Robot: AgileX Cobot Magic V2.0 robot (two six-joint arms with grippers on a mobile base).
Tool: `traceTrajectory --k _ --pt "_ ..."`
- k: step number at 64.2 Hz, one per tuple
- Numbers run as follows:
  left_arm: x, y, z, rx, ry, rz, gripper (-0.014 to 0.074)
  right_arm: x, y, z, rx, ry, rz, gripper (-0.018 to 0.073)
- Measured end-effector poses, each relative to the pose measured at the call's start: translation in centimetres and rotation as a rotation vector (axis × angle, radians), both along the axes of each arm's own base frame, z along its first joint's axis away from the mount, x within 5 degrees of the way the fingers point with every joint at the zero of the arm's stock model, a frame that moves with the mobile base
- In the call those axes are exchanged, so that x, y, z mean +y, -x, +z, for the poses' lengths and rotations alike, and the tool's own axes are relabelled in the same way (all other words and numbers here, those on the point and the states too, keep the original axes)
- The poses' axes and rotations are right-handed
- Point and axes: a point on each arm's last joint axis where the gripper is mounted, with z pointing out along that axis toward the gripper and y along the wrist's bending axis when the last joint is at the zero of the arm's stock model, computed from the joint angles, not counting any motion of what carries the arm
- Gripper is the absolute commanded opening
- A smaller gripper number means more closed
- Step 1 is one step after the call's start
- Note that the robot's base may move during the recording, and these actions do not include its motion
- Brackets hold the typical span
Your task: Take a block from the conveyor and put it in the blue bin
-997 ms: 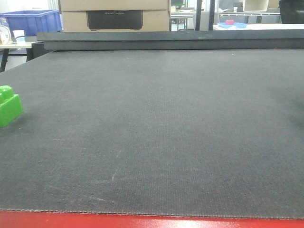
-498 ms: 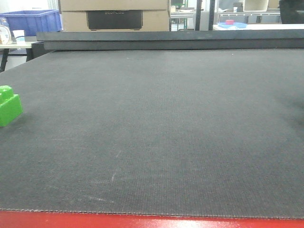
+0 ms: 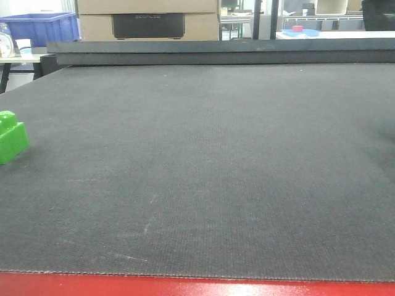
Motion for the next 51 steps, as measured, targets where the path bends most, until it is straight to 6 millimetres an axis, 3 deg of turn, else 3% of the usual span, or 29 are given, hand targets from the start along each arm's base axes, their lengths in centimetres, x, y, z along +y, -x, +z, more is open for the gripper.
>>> traceTrajectory --k 13,24,51 --pt "2.1 -5.7 -2.3 0.191 -0.001 0.084 0.0591 0.5 2.5 1.8 -0.121 -0.023 -0.013 -0.0153" --pt "2.1 -9.3 -5.1 0.295 -0.014 0.072 0.0591 1.3 4.2 3.1 -0.207 -0.029 0.009 -0.0153" --pt "1.1 -14.5 -14.2 0.515 -0.083 0.024 0.0591 2.1 4.6 3.8 -0.246 -0.038 0.034 -0.0153"
